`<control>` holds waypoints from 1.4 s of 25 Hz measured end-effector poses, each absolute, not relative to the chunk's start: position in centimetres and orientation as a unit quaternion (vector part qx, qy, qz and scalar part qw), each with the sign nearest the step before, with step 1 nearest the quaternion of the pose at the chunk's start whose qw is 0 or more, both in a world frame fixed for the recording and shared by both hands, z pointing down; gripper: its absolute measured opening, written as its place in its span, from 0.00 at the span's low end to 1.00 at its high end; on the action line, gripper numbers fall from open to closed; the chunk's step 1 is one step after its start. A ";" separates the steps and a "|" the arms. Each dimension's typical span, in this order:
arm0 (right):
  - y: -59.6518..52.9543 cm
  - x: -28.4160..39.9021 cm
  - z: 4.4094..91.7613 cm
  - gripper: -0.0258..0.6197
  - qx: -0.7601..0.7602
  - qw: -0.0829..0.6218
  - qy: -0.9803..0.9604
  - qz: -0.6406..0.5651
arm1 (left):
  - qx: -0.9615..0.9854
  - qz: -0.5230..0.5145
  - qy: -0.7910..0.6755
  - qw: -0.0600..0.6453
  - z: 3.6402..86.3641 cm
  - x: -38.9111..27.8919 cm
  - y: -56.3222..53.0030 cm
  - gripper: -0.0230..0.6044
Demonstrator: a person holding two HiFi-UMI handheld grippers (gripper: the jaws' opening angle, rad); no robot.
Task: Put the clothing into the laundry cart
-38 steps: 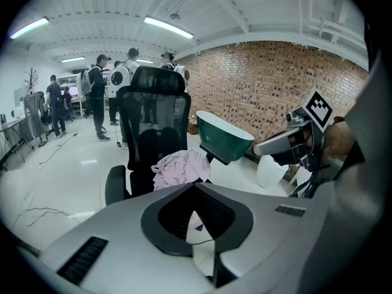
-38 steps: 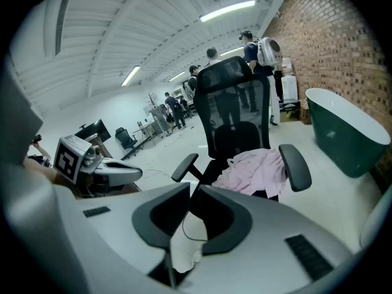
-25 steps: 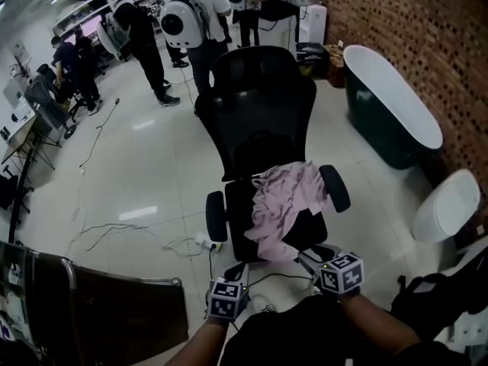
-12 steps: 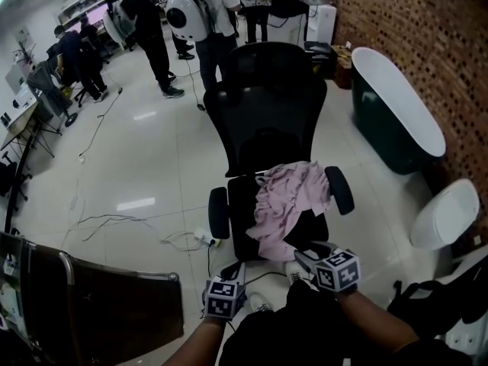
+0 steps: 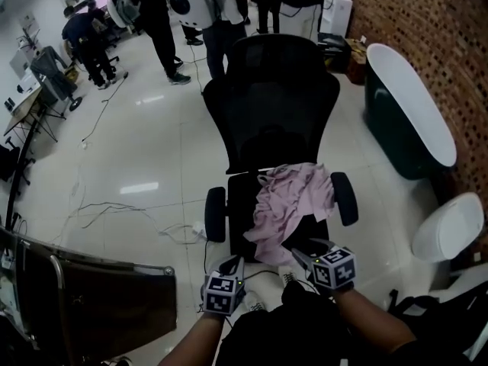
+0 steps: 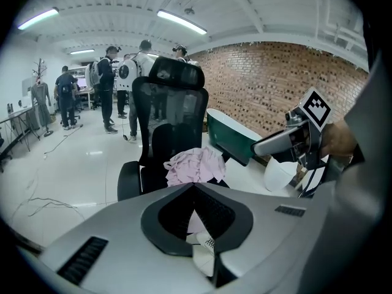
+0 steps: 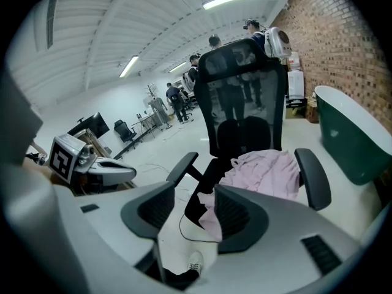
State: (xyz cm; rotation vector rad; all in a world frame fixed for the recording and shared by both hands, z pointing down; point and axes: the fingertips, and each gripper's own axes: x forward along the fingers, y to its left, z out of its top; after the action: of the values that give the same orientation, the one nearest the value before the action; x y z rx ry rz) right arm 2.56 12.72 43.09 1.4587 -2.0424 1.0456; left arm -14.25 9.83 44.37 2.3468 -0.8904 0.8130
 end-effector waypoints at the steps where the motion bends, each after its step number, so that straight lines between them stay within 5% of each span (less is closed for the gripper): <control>1: 12.2 2.9 43.4 0.40 0.520 0.212 -0.736 0.378 | 0.859 0.300 -0.329 0.251 44.6 -13.8 9.5 0.04; 35: -6.0 11.6 60.8 0.40 0.431 0.285 -0.759 0.396 | 0.786 0.328 -0.413 0.323 58.4 -3.9 -3.0 0.04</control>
State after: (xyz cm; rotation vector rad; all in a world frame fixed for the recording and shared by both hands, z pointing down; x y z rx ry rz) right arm 11.61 -5.99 60.84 1.1531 -2.0293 1.0603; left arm -3.93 -3.01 58.40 2.0621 -1.0842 0.8621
